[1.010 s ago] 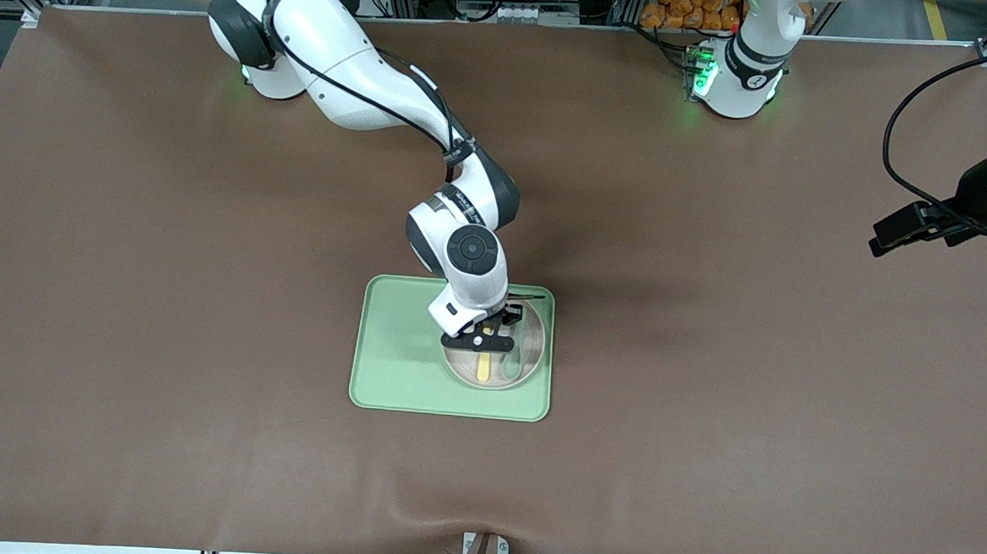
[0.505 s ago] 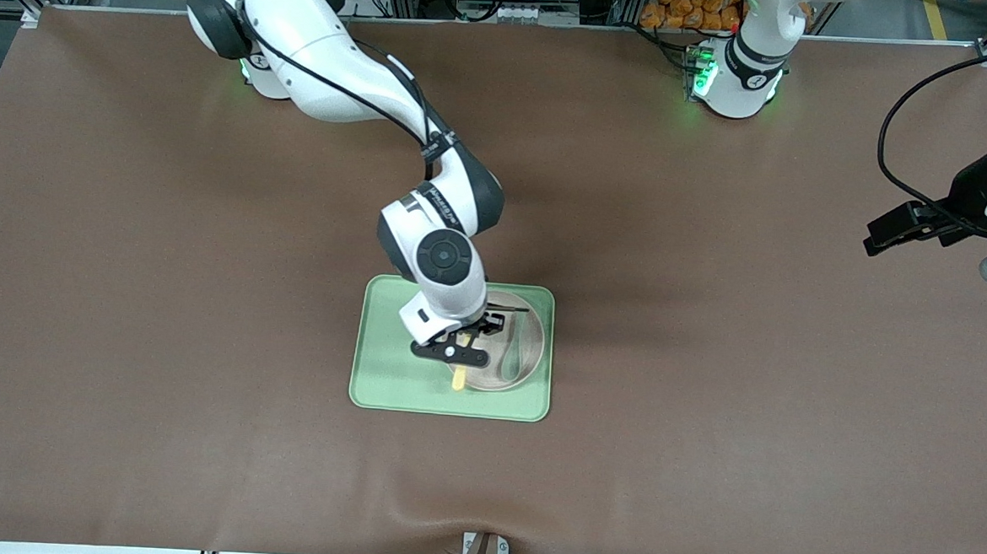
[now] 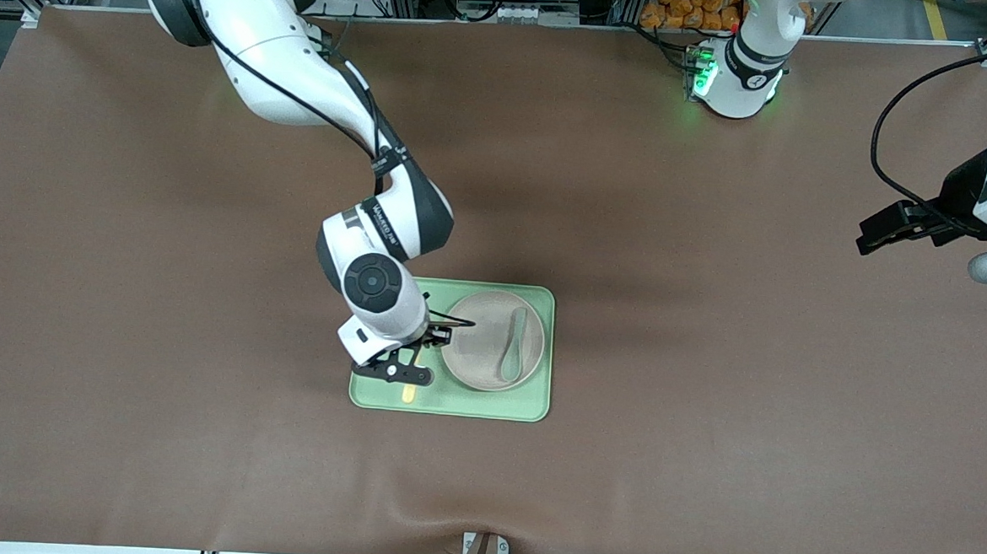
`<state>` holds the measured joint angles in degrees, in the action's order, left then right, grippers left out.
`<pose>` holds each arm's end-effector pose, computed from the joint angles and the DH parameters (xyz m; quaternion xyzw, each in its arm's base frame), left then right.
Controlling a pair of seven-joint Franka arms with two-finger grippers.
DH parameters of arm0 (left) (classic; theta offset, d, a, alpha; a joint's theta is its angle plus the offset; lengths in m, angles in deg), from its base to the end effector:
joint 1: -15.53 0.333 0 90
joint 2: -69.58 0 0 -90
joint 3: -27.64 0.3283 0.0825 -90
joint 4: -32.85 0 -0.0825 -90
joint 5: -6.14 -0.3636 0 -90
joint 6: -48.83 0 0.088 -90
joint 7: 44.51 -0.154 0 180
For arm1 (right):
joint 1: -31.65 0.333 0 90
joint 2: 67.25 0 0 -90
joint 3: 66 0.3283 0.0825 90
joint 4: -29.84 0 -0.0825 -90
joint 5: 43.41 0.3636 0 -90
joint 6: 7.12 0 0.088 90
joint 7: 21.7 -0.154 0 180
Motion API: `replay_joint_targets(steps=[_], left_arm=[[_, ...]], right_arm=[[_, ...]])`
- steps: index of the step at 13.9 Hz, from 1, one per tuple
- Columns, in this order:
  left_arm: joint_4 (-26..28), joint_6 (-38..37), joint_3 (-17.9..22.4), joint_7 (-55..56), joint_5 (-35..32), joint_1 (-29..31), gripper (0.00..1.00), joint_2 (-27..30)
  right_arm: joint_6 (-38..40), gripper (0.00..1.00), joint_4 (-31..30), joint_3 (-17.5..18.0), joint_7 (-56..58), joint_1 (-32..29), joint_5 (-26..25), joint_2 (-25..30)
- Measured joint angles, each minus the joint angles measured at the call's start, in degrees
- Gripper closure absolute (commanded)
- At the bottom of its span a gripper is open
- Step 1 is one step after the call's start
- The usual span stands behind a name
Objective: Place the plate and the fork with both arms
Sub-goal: 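Lift the yellow fork and carry it beside the plate on the placemat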
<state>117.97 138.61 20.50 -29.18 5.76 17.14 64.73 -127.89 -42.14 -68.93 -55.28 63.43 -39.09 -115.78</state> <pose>0.5586 -0.0502 0.5819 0.9963 0.0856 -0.0017 0.0017 0.6448 0.3725 0.2220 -0.9986 0.0518 0.0045 0.0129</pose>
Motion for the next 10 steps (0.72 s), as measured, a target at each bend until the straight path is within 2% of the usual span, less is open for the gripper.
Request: replay_joint_targets(steps=[3, 6, 7, 9, 10], left_arm=[[0.0, 0.0, 0.0, 0.0, 0.0, 0.0, 0.00, 0.0], [0.1, 0.0, -0.1, 0.0, 0.0, 0.0, 0.00, 0.0], [0.1, 0.0, -0.1, 0.0, 0.0, 0.0, 0.00, 0.0], [0.2, 0.0, -0.1, 0.0, 0.0, 0.0, 0.00, 0.0], [0.3, 0.0, -0.1, 0.0, 0.0, 0.0, 0.00, 0.0]], right_arm=[[-10.4, 1.00, -11.7, 0.0, 2.9, -0.8, 0.0, 3.2], [-16.0, 1.00, -17.7, 0.1, 3.1, -0.6, 0.0, 4.4], [-16.8, 0.90, -18.8, 0.1, 3.1, -0.6, 0.0, 4.6], [-17.3, 0.30, -19.7, 0.1, 3.1, -0.6, 0.0, 4.7], [-17.3, 0.09, -19.7, 0.1, 3.1, -0.7, 0.0, 4.7]])
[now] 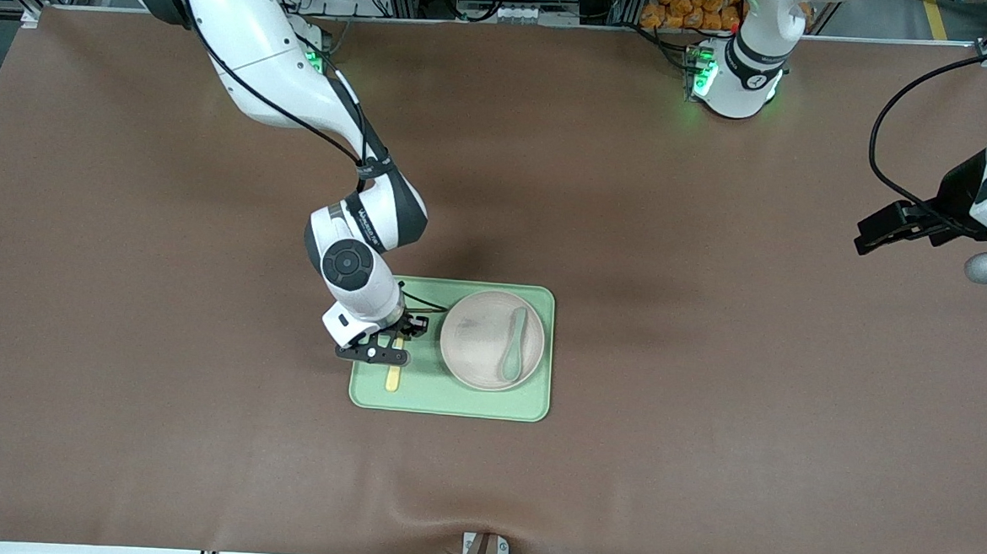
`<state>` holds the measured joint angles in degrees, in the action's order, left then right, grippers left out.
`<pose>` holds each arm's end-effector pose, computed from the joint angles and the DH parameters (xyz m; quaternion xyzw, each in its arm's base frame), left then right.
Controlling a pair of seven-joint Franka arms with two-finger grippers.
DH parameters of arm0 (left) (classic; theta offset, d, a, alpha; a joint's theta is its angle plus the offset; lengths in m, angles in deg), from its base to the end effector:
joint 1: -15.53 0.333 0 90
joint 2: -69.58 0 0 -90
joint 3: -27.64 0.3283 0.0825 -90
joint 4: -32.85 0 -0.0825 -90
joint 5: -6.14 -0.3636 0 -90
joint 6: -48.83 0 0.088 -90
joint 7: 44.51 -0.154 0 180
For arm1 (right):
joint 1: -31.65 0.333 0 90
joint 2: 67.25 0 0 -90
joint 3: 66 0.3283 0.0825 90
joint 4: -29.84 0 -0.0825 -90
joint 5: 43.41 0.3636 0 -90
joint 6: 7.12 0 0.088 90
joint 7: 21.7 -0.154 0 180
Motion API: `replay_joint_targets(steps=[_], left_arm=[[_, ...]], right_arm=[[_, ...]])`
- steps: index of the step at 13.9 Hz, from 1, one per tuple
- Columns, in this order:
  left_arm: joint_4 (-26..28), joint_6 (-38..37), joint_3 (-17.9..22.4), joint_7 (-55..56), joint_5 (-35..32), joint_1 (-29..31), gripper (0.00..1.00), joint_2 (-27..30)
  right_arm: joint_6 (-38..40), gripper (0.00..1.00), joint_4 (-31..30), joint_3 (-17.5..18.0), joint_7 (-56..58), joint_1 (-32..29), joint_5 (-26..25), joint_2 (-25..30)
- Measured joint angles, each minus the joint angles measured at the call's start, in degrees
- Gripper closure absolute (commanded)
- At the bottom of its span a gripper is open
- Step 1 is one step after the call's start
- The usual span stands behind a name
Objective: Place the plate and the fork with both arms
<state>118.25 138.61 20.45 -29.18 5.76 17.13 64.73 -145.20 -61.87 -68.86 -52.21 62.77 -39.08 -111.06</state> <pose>0.5582 -0.0507 0.5797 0.9964 0.0851 -0.0041 0.0013 0.6094 0.3350 0.1618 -0.9989 0.0398 -0.0158 0.0189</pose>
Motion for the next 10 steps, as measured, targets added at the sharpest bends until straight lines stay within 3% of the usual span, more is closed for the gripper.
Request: replay_joint_targets(steps=[1, 4, 8, 10], left_arm=[[0.1, 0.0, 0.0, 0.0, 0.0, 0.0, 0.00, 0.0], [0.2, 0.0, 0.0, 0.0, 0.0, 0.0, 0.00, -0.1], [0.3, 0.0, 0.0, 0.0, 0.0, 0.0, 0.00, -0.2], [0.3, 0.0, 0.0, 0.0, 0.0, 0.0, 0.00, -0.2]], right_arm=[[0.0, 0.00, 0.0, 0.0, 0.0, 0.0, 0.0, 0.1], [1.8, 0.00, 0.9, -0.1, 0.0, -0.1, 0.0, 1.6], [16.5, 0.00, 8.5, 0.1, 0.1, -3.6, 1.2, 6.3], [20.2, 0.00, 11.5, 2.6, 1.5, -8.9, 1.7, 9.3]])
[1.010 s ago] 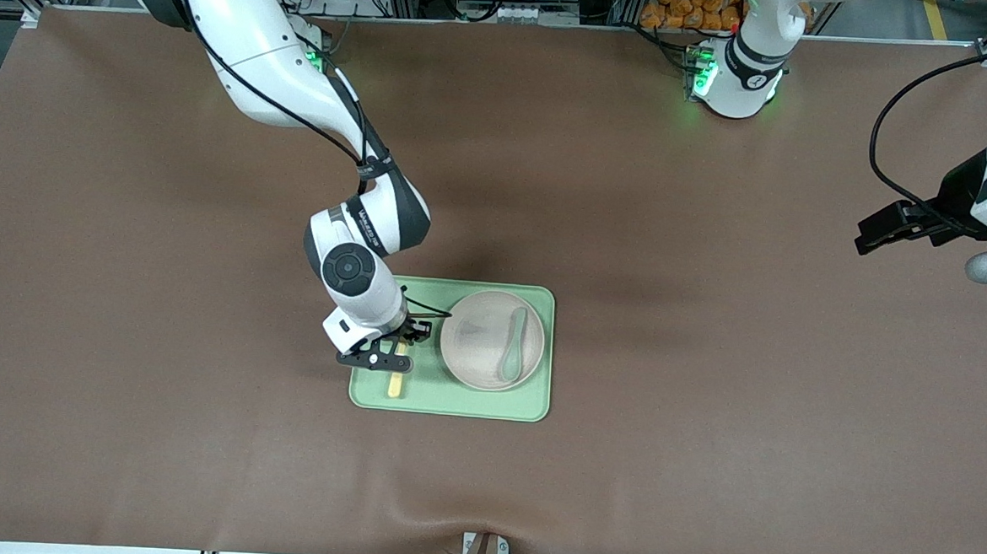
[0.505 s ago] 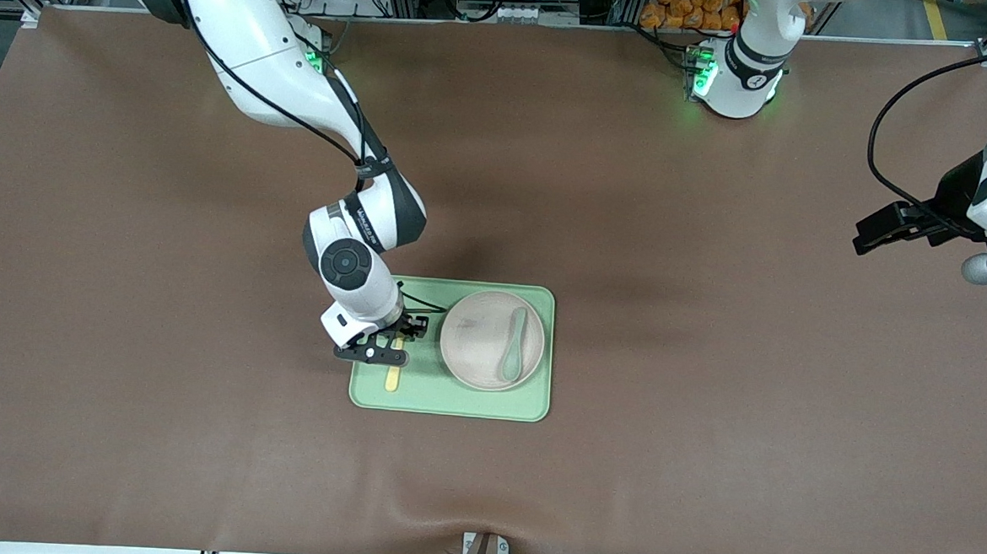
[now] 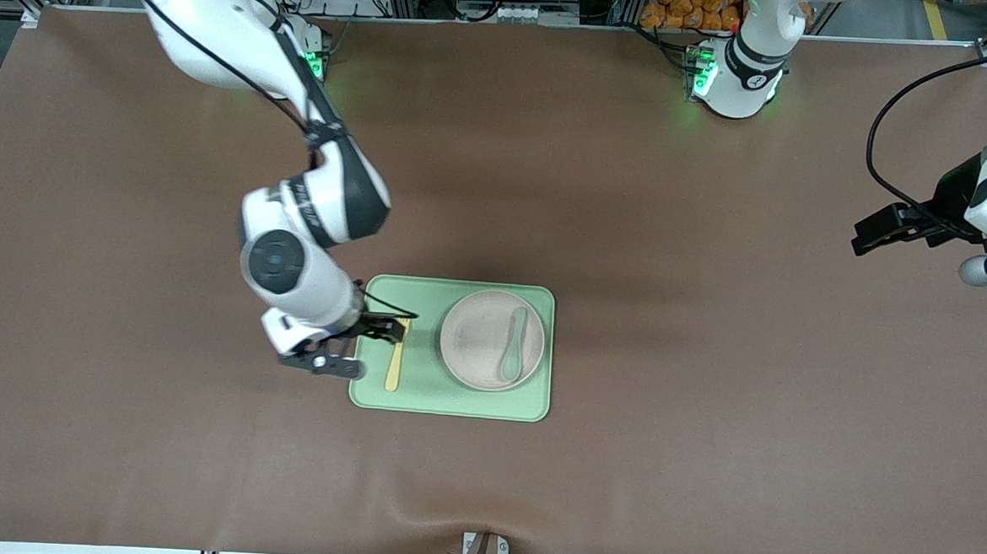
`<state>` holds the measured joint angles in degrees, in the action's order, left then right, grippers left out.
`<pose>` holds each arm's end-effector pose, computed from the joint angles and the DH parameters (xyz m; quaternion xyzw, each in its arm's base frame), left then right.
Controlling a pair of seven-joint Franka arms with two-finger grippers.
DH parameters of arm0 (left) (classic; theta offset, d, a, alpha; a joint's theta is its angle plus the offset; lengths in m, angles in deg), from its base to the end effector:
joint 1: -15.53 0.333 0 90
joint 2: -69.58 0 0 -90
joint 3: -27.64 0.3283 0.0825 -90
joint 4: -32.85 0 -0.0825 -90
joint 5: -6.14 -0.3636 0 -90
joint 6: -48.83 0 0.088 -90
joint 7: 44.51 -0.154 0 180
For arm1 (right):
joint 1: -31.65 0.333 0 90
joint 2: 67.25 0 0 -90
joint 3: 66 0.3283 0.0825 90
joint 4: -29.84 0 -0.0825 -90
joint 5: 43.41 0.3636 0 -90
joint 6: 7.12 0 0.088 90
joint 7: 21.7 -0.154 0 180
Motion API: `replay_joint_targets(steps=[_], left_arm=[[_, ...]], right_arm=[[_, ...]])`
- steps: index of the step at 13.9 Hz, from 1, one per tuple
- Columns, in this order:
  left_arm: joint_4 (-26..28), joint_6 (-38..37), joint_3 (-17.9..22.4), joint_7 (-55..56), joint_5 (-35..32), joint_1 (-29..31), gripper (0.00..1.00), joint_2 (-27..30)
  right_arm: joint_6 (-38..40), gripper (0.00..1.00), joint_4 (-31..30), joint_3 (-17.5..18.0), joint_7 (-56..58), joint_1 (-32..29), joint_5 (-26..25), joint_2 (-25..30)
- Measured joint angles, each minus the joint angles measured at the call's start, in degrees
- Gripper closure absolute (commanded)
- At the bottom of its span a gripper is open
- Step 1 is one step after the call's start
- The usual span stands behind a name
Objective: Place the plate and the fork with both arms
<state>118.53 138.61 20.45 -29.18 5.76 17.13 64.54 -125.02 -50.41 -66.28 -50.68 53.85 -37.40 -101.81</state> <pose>0.5586 -0.0507 0.5756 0.9963 0.0851 -0.0081 0.0007 0.6596 0.2768 0.3303 -0.9950 0.0842 -0.0047 0.0528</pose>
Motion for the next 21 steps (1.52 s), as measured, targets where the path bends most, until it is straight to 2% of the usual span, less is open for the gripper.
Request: replay_joint_targets(steps=[3, 8, 10, 13, 15, 18, 21], left_arm=[[0.0, 0.0, 0.0, 0.0, 0.0, 0.0, 0.00, 0.0], [0.0, 0.0, -0.4, -0.4, 0.0, 0.0, 0.00, 0.0], [-0.1, 0.0, -0.4, -0.4, 0.0, 0.0, 0.00, 0.0], [-0.1, -0.1, -0.4, -0.5, 0.0, 0.1, 0.00, 0.2], [-0.1, -0.5, -0.4, -0.5, 0.0, 0.1, 0.00, 0.3], [-0.2, -1.0, -0.4, -0.5, 0.0, 0.1, 0.00, 0.9], [0.1, -1.8, -0.4, -0.7, 0.0, 0.1, 0.00, 2.8]], right_arm=[[5.5, 0.00, 3.3, 3.4, 1.6, -6.7, 0.0, 4.6], [16.4, 0.00, 4.8, 3.7, 9.0, -12.9, 0.0, 13.2], [22.3, 0.00, 4.9, 3.8, 15.8, -14.9, 0.0, 16.2], [26.5, 0.00, 4.7, 3.7, 24.8, -18.6, 0.0, 20.0], [27.7, 0.00, 2.0, 3.7, 26.1, -19.9, -0.1, 23.5], [25.1, 0.00, -7.4, 3.8, 26.1, -20.4, -1.0, 31.2], [23.6, 0.00, -9.0, 3.8, 26.3, -22.6, -1.6, 32.9]])
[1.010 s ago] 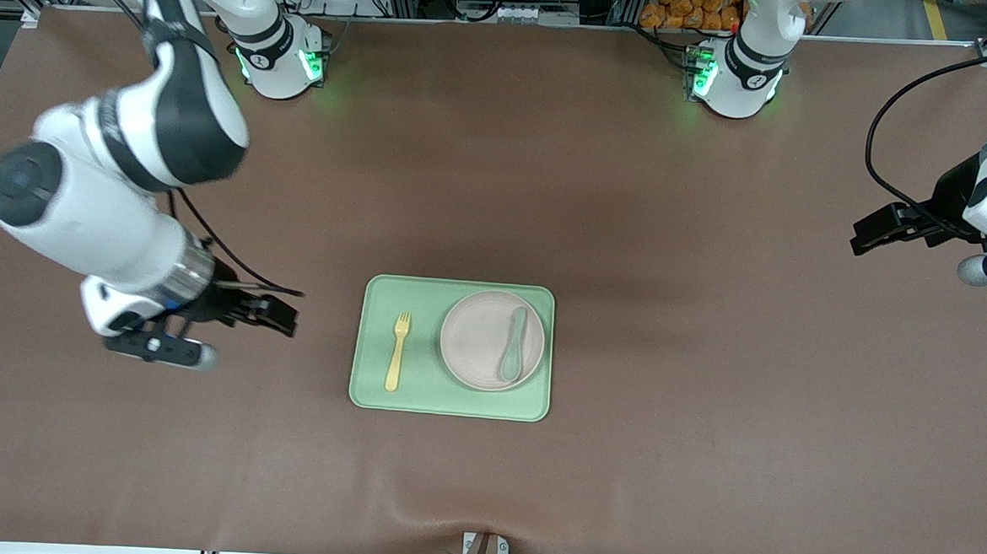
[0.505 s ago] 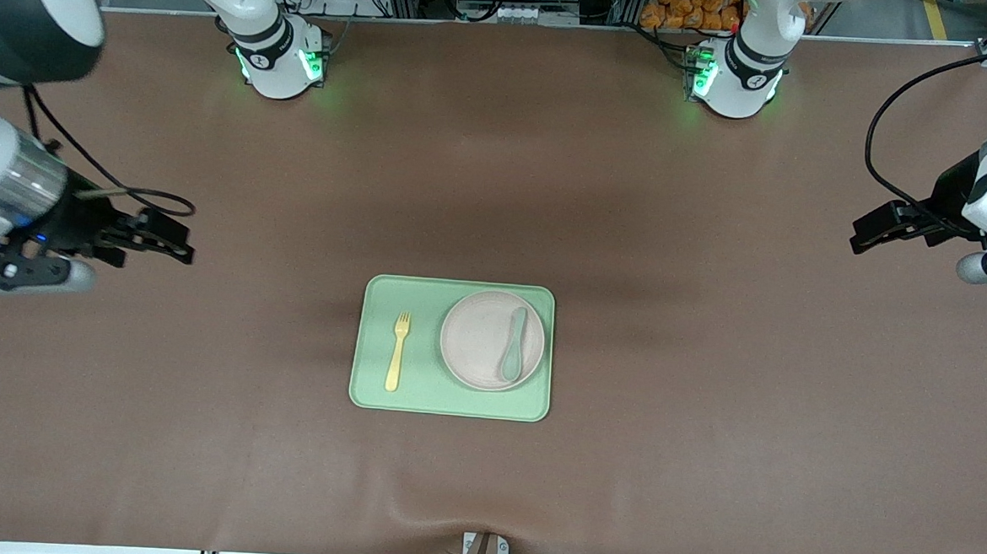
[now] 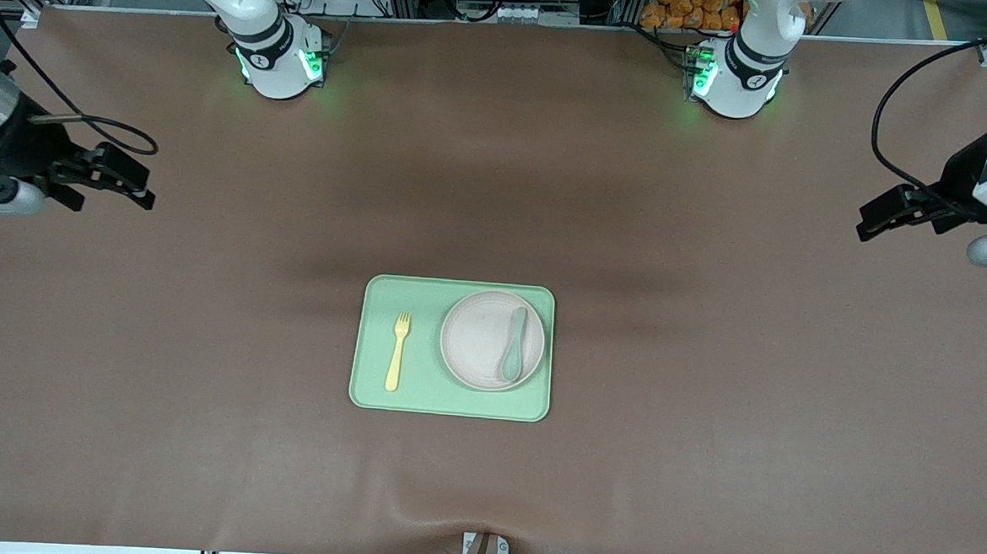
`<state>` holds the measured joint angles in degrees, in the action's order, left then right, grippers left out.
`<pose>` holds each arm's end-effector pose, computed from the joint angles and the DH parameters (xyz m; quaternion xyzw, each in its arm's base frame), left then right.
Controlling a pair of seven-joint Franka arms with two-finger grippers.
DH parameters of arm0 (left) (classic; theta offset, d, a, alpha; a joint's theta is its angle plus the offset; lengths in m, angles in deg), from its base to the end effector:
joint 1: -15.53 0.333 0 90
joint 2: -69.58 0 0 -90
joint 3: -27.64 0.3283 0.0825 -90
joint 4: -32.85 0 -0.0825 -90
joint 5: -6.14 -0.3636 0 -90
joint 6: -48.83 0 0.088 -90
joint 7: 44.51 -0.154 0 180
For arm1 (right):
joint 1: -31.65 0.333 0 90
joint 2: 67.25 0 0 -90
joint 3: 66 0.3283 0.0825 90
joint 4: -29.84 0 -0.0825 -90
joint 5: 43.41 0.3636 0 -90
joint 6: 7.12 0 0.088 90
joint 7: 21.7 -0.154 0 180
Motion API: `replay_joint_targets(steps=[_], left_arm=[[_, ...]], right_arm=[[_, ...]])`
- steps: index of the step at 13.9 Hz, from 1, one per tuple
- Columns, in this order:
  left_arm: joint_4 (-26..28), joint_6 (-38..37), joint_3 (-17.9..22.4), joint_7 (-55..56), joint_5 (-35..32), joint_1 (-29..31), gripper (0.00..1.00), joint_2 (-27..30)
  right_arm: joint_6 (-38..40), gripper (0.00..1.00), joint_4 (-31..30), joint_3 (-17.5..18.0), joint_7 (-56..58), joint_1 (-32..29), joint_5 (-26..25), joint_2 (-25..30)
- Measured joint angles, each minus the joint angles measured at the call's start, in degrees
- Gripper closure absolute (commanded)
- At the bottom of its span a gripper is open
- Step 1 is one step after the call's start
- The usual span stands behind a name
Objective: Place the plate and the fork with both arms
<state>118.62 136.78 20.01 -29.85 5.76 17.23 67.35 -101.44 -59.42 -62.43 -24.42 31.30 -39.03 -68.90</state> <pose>0.5408 -0.0537 0.5991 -0.9971 -0.0763 0.0001 0.0008 0.5523 0.0418 0.5875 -0.9988 -0.0026 -0.0277 0.0406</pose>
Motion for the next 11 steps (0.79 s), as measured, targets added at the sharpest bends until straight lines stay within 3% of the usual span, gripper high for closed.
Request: replay_joint_targets(steps=[5, 11], left_arm=[[3.1, -0.4, 0.0, -2.6, 0.0, 0.0, 0.00, 4.6], [3.7, -0.4, 0.2, -5.6, 0.0, 0.2, 0.00, 5.5]], right_arm=[[4.2, 0.00, 3.0, 0.9, 0.1, -1.7, -5.8, -0.5], [2.9, 0.00, 2.9, 1.3, 0.0, -2.1, -6.6, -0.5]])
